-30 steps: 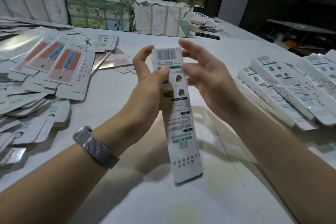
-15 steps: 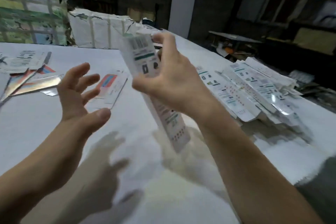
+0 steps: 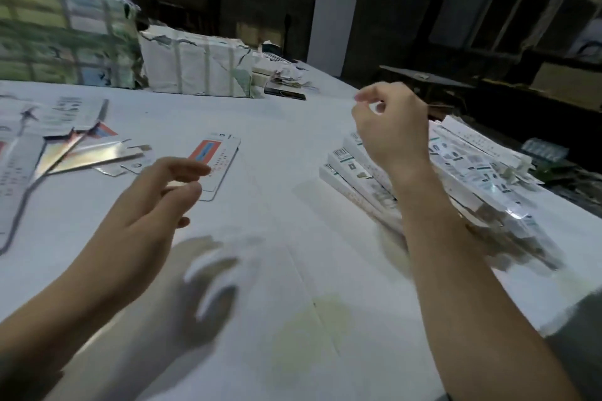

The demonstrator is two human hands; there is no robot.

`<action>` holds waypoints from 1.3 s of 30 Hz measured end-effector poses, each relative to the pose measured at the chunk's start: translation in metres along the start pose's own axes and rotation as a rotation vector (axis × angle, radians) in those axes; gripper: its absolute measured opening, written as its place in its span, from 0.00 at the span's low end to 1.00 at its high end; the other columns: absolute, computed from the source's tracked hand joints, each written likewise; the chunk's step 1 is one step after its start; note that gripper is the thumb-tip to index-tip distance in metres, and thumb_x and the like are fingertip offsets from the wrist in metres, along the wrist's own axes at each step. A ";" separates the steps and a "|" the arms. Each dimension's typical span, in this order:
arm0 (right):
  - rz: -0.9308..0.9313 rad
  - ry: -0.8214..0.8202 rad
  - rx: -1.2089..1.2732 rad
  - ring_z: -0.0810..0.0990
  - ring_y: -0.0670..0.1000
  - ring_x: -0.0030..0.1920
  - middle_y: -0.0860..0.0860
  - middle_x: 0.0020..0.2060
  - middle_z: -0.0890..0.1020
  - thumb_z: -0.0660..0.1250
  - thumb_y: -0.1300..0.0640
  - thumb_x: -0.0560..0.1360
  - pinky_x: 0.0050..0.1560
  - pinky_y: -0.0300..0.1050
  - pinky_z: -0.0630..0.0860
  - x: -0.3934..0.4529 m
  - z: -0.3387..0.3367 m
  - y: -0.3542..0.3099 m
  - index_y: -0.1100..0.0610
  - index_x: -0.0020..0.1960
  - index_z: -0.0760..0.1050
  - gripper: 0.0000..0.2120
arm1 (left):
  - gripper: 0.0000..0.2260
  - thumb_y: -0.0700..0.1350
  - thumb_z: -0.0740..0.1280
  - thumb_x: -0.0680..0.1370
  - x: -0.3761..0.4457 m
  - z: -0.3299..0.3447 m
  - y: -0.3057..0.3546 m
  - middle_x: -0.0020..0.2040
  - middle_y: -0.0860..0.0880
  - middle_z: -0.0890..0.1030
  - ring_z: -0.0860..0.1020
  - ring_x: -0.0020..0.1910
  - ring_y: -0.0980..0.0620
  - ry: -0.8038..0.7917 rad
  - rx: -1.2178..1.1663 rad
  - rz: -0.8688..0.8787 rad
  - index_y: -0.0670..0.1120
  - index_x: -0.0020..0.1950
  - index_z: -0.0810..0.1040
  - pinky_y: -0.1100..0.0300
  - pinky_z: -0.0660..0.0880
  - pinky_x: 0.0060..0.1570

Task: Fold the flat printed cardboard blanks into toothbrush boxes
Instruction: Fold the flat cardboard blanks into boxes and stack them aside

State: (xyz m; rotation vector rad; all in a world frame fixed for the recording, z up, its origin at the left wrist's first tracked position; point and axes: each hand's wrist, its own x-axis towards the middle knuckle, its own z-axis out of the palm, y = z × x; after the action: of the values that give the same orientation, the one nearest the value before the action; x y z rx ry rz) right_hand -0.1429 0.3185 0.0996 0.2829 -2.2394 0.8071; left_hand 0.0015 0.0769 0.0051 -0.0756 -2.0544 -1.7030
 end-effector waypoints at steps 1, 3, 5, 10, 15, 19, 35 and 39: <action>-0.013 -0.059 0.143 0.79 0.47 0.48 0.45 0.48 0.82 0.66 0.56 0.75 0.49 0.42 0.75 -0.007 0.008 -0.011 0.50 0.51 0.83 0.08 | 0.12 0.57 0.63 0.70 0.002 -0.004 0.003 0.53 0.60 0.81 0.78 0.53 0.62 0.026 0.039 -0.023 0.63 0.51 0.80 0.46 0.76 0.55; 0.018 -0.241 0.379 0.79 0.41 0.41 0.43 0.40 0.83 0.68 0.58 0.74 0.43 0.35 0.74 -0.026 0.024 -0.031 0.49 0.46 0.83 0.06 | 0.11 0.54 0.62 0.71 0.007 -0.015 0.006 0.51 0.59 0.82 0.78 0.53 0.60 0.081 0.192 -0.036 0.60 0.50 0.80 0.47 0.75 0.56; 0.077 -0.420 0.593 0.78 0.42 0.38 0.44 0.37 0.83 0.68 0.62 0.75 0.40 0.35 0.71 -0.044 0.036 -0.046 0.50 0.44 0.83 0.08 | 0.12 0.53 0.62 0.72 0.013 -0.032 0.004 0.57 0.53 0.81 0.76 0.57 0.53 0.128 0.472 -0.011 0.58 0.53 0.78 0.49 0.72 0.55; 0.170 -0.717 0.971 0.78 0.47 0.39 0.49 0.36 0.82 0.66 0.65 0.75 0.34 0.40 0.69 -0.076 0.048 -0.068 0.54 0.45 0.83 0.09 | 0.25 0.52 0.66 0.74 0.025 -0.095 -0.009 0.71 0.39 0.68 0.61 0.72 0.35 0.254 1.265 -0.318 0.53 0.71 0.67 0.39 0.59 0.70; 0.108 -0.860 0.991 0.79 0.48 0.39 0.51 0.37 0.83 0.68 0.59 0.68 0.34 0.39 0.71 -0.101 0.056 -0.076 0.52 0.43 0.85 0.08 | 0.27 0.51 0.64 0.72 0.019 -0.128 -0.011 0.74 0.41 0.65 0.55 0.76 0.36 0.241 1.348 -0.631 0.56 0.71 0.64 0.35 0.51 0.71; 0.089 -0.877 0.987 0.78 0.48 0.39 0.51 0.37 0.82 0.68 0.58 0.69 0.35 0.39 0.71 -0.105 0.057 -0.076 0.54 0.45 0.84 0.08 | 0.18 0.50 0.63 0.74 0.023 -0.117 -0.008 0.64 0.39 0.74 0.66 0.69 0.36 0.134 1.490 -0.684 0.49 0.63 0.70 0.35 0.57 0.68; 0.147 -0.856 1.009 0.78 0.49 0.38 0.51 0.36 0.82 0.67 0.58 0.70 0.35 0.39 0.72 -0.104 0.061 -0.076 0.53 0.44 0.84 0.08 | 0.26 0.70 0.54 0.78 0.004 -0.038 0.001 0.35 0.50 0.68 0.66 0.31 0.51 -0.093 1.618 -0.287 0.48 0.38 0.65 0.60 0.58 0.29; 0.140 -0.848 0.999 0.78 0.49 0.38 0.51 0.36 0.82 0.67 0.58 0.69 0.35 0.39 0.72 -0.105 0.063 -0.075 0.54 0.45 0.84 0.08 | 0.21 0.64 0.64 0.75 0.004 -0.035 0.005 0.35 0.51 0.64 0.61 0.30 0.51 -0.060 1.497 -0.277 0.47 0.44 0.64 0.60 0.54 0.28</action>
State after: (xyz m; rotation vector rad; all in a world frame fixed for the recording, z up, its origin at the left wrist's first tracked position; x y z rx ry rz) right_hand -0.0721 0.2168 0.0266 1.1048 -2.3722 2.1637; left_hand 0.0108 0.0437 0.0151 0.6414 -2.8902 0.0892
